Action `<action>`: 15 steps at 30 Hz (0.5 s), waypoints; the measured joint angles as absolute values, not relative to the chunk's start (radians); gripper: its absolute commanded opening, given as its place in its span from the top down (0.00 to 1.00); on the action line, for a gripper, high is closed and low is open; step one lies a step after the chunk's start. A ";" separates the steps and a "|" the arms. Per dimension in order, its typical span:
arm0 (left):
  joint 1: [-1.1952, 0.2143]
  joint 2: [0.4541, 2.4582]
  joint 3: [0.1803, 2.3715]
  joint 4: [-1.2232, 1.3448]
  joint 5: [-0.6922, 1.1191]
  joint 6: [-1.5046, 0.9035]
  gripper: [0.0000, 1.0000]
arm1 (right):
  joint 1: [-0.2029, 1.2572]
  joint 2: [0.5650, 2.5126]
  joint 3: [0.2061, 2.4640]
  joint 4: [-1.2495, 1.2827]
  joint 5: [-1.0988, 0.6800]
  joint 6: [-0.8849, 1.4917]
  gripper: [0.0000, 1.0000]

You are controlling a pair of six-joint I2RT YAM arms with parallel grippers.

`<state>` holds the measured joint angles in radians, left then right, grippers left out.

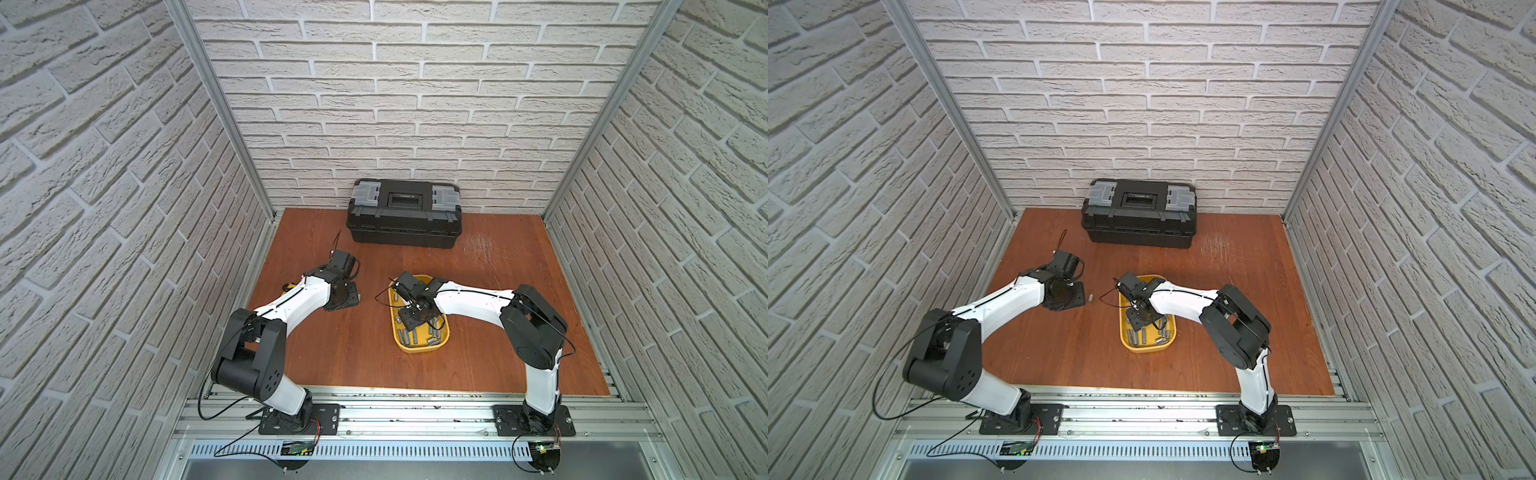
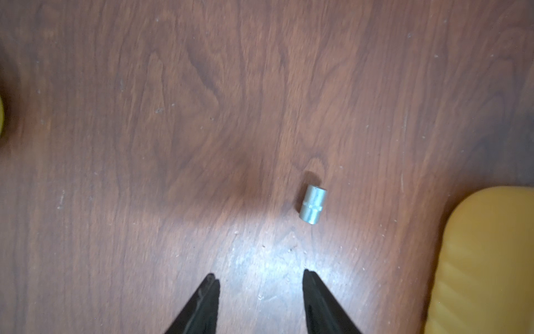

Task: Take out the socket from the storage box
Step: Pick up the socket head from the storage box.

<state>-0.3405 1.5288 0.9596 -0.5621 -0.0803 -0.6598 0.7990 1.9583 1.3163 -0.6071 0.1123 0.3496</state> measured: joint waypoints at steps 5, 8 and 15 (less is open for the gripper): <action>-0.340 1.529 0.960 -0.558 -0.076 -0.666 0.50 | 0.799 1.958 1.314 -0.606 0.112 0.370 0.42; -0.340 1.529 0.960 -0.554 -0.073 -0.667 0.49 | 0.799 1.958 1.313 -0.605 0.111 0.379 0.50; -0.340 1.529 0.960 -0.553 -0.070 -0.667 0.49 | 0.799 1.958 1.313 -0.605 0.110 0.387 0.61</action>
<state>-0.3405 1.5288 0.9596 -0.5533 -0.0696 -0.6666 0.7990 1.9579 1.3128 -0.6048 0.1104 0.3866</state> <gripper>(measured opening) 0.504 0.487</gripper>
